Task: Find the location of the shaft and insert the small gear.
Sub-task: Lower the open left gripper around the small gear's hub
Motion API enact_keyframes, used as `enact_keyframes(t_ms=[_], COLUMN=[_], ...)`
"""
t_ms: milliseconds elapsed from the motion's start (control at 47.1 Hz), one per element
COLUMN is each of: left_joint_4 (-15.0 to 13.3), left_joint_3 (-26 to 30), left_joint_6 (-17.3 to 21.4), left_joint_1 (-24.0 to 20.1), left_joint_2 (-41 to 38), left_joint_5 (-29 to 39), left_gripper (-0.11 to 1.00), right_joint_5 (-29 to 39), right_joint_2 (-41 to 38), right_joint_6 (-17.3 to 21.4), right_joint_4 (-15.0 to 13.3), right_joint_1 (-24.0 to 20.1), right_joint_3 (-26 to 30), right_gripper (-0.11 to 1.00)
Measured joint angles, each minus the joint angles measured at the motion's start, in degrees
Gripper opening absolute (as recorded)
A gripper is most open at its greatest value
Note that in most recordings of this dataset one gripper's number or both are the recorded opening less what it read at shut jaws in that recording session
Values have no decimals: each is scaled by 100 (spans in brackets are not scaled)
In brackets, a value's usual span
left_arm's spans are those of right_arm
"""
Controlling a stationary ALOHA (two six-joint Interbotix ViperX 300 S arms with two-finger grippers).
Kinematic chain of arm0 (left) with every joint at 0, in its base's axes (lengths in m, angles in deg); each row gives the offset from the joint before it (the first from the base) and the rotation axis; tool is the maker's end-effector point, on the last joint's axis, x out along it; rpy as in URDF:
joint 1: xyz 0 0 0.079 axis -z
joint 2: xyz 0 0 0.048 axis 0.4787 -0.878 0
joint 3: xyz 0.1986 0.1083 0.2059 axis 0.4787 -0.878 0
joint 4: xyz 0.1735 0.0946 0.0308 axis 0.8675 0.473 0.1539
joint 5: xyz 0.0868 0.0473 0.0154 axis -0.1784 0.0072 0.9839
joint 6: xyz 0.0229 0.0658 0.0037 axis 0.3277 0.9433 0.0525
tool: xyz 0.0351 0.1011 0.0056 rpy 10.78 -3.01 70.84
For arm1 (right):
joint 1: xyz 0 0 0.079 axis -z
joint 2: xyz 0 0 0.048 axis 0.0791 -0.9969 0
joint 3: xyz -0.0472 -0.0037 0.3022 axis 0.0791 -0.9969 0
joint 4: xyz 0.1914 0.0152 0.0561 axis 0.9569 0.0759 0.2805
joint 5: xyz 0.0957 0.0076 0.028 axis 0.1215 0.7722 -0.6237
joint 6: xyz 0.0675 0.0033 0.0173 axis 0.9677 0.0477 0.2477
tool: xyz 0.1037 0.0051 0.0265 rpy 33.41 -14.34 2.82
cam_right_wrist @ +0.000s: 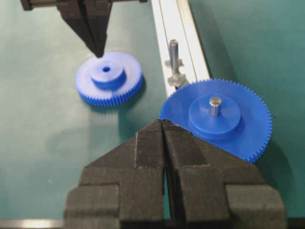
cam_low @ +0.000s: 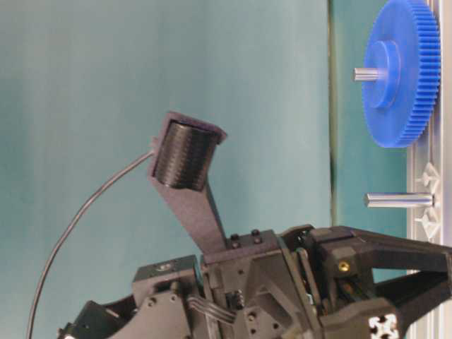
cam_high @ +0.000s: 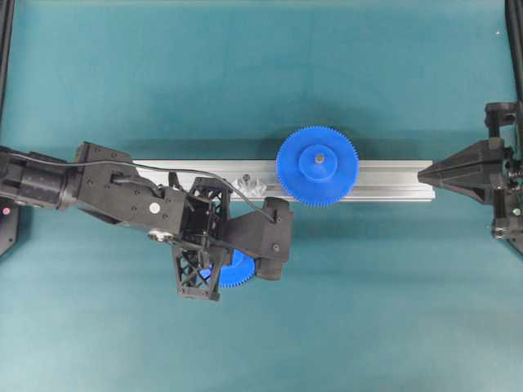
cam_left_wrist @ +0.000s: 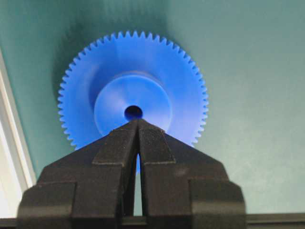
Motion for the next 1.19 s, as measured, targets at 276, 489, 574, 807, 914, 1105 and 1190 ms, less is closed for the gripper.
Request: enact_keyframes(t_ms=[276, 489, 574, 807, 914, 1105, 1190], left_joint_4=[9, 0, 0, 0, 9, 0, 9], left_joint_3=[9, 18, 9, 9, 18, 18, 9], left_joint_6=[-9, -9, -9, -18, -53, -9, 0], left_joint_1=[-9, 0, -9, 0, -9, 0, 0], left_joint_2=[0, -79, -79, -79, -123, -176, -176], left_joint_5=[26, 44, 35, 18, 9, -158, -193], left_gripper=[0, 0, 1, 34, 66, 93, 90], right_joint_5=[0, -9, 0, 0, -9, -9, 0], right_joint_2=[35, 44, 35, 44, 44, 44, 44], right_joint_6=[0, 53, 53, 53, 53, 53, 53], right_joint_4=[0, 0, 0, 0, 9, 0, 0], right_joint_1=[0, 0, 0, 0, 0, 0, 0], right_joint_3=[-53, -62, -62, -53, -62, -62, -62], right_gripper=[0, 0, 0, 0, 0, 0, 0])
